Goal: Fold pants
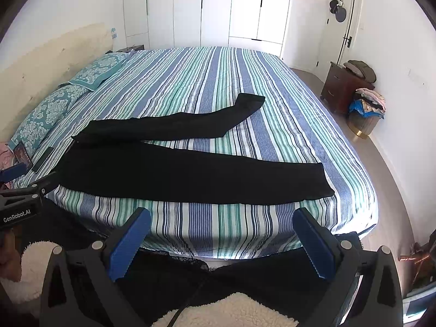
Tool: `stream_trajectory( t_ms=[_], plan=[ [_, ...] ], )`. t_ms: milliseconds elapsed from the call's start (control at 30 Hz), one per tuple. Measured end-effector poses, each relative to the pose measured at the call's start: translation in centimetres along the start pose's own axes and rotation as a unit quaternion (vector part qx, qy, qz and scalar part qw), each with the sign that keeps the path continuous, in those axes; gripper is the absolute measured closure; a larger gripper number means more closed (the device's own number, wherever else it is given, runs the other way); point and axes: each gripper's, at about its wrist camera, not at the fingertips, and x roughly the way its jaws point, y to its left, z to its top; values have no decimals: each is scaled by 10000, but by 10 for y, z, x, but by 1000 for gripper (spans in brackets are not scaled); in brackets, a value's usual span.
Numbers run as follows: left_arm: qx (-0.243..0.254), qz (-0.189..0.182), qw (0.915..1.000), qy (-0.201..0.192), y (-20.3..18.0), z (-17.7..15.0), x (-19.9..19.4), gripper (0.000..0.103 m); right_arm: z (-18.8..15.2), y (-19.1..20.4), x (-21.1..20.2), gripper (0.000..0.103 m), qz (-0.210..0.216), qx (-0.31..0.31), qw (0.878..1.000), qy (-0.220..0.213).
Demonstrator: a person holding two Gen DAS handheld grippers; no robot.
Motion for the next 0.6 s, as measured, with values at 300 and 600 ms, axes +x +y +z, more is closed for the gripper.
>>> stream_trajectory(
  t_ms=[300, 600],
  plan=[
    [18, 9, 10000, 24, 0, -1, 3, 3, 1, 2, 5, 0, 28, -26, 10000, 57],
    [60, 18, 10000, 26, -4, -2, 4, 3, 1, -1, 7, 0, 17, 13, 10000, 91]
  ],
)
